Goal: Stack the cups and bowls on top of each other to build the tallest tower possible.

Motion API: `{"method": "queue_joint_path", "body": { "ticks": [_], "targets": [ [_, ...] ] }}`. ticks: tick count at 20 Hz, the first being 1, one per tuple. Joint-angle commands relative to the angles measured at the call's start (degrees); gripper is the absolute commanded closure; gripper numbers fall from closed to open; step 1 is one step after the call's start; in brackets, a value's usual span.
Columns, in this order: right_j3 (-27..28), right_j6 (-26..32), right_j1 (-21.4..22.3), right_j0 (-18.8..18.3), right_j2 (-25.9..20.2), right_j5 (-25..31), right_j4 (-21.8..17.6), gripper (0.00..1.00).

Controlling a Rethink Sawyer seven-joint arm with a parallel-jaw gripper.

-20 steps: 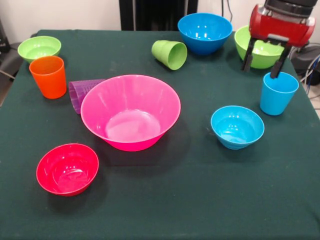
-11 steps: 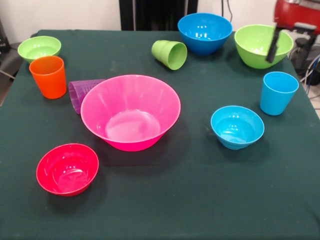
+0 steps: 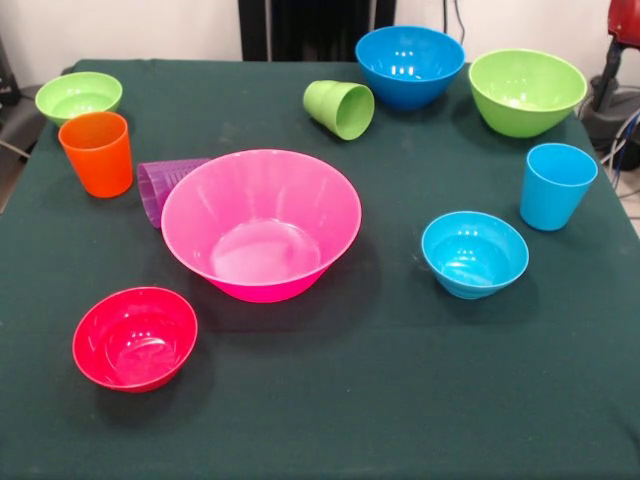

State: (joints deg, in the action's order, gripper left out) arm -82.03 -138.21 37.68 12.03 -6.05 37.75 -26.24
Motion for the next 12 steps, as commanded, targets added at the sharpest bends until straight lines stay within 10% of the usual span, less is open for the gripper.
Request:
{"method": "queue_joint_path", "body": {
  "ticks": [1, 12],
  "targets": [
    [-0.48, -1.27, -7.84, -1.10, 0.48, -5.76, -4.27, 0.00],
    [0.41, 0.89, -12.27, -3.28, 0.34, -13.69, -4.06, 0.00]
  ]
}}
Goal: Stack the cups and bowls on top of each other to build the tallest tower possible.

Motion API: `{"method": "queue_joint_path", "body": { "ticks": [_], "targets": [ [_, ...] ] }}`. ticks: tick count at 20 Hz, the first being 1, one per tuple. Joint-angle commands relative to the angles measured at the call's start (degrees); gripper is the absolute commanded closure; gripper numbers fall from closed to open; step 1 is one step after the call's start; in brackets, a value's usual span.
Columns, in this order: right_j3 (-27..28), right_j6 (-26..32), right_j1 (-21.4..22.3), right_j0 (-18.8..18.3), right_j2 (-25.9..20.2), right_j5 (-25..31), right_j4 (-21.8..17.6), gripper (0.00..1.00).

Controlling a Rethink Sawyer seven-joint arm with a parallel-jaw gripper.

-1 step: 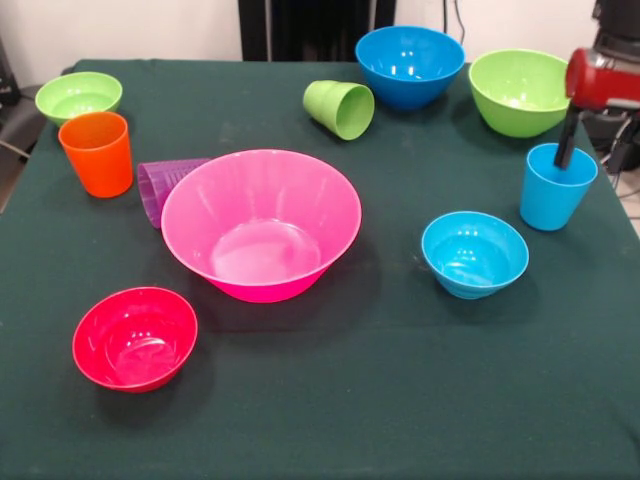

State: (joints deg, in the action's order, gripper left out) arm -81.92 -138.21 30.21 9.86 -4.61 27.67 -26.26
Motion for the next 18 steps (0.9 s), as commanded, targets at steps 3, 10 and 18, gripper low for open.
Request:
{"method": "queue_joint_path", "body": {
  "ticks": [3, 10, 18],
  "targets": [
    [1.41, 1.60, -5.76, -0.95, -0.50, -4.31, -4.34, 0.00],
    [2.97, 1.52, -6.93, 0.96, 1.63, -4.52, -4.45, 0.00],
    [3.01, 1.11, -6.78, 2.10, 3.02, -4.37, -3.49, 0.00]
  ]
}}
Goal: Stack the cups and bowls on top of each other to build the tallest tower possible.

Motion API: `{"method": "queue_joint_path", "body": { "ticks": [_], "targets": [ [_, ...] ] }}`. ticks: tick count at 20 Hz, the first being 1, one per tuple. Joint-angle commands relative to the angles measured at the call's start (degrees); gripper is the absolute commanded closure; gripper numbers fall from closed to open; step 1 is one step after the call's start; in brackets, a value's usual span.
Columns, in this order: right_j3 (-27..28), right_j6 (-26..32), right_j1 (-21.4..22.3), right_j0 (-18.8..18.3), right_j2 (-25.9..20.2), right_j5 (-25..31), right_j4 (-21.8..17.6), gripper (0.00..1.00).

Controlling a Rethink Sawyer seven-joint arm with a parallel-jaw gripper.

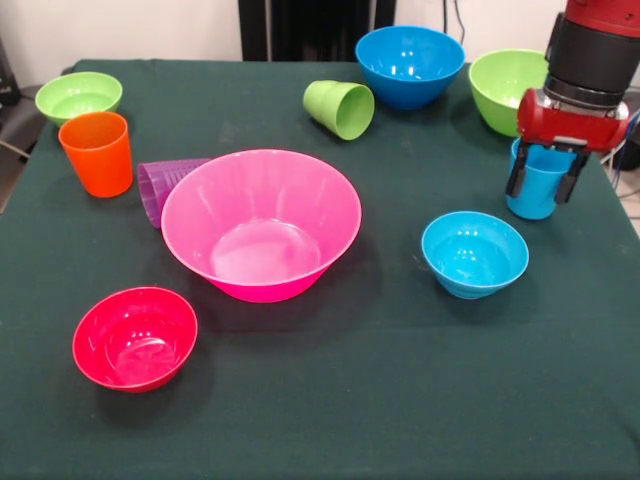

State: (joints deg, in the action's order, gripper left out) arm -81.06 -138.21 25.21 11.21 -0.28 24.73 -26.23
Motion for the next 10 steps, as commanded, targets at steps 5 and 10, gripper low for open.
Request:
{"method": "queue_joint_path", "body": {
  "ticks": [5, 10],
  "targets": [
    [-1.25, 3.54, 3.66, -0.06, -3.53, 4.15, -0.29, 0.00],
    [-4.45, 5.20, 10.50, -0.18, -5.65, 13.16, 4.07, 0.00]
  ]
}}
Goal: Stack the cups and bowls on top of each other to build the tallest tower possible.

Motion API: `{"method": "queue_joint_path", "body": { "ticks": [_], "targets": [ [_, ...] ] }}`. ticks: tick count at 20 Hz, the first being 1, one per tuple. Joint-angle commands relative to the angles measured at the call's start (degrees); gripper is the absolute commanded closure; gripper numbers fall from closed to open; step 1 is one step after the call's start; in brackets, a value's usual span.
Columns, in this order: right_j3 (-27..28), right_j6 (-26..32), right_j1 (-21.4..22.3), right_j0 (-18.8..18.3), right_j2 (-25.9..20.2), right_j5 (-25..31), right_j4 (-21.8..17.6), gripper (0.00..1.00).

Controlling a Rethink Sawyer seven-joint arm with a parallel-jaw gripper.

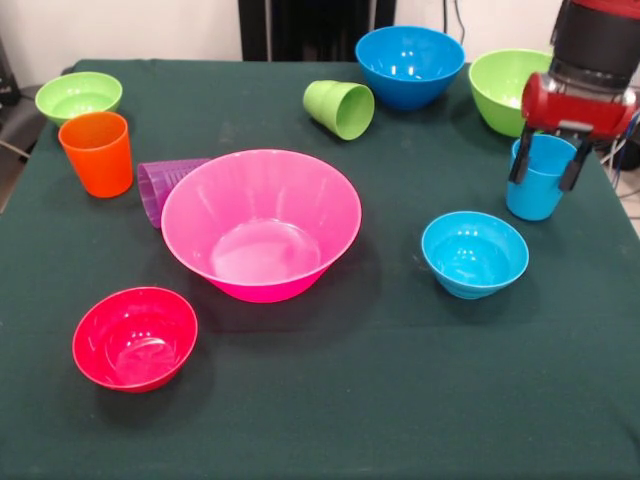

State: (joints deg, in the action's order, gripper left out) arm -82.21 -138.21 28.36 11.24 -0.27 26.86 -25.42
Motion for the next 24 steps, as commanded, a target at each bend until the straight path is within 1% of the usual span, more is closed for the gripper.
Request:
{"method": "queue_joint_path", "body": {
  "ticks": [1, 4, 9, 11, 13, 17, 20, 24],
  "targets": [
    [-3.67, 5.20, 8.09, -0.12, -5.77, 11.96, 3.68, 0.00],
    [-4.18, 4.96, 9.13, 0.08, -5.94, 13.44, 4.41, 0.00],
    [-4.39, 3.82, 9.23, 0.78, -5.67, 13.83, 4.64, 0.00],
    [-4.41, 1.95, 8.80, 2.32, -4.41, 12.61, 3.84, 0.00],
    [-3.47, -0.75, 7.73, 5.04, -1.99, 11.26, 2.01, 0.00],
    [-2.88, -5.43, 6.01, 8.78, 0.87, 9.54, 1.81, 0.00],
    [-2.68, -5.87, 5.50, 9.85, 1.96, 9.11, 2.59, 0.00],
    [-2.90, -5.38, 5.25, 10.15, 2.49, 8.58, 3.63, 0.00]
  ]
}}
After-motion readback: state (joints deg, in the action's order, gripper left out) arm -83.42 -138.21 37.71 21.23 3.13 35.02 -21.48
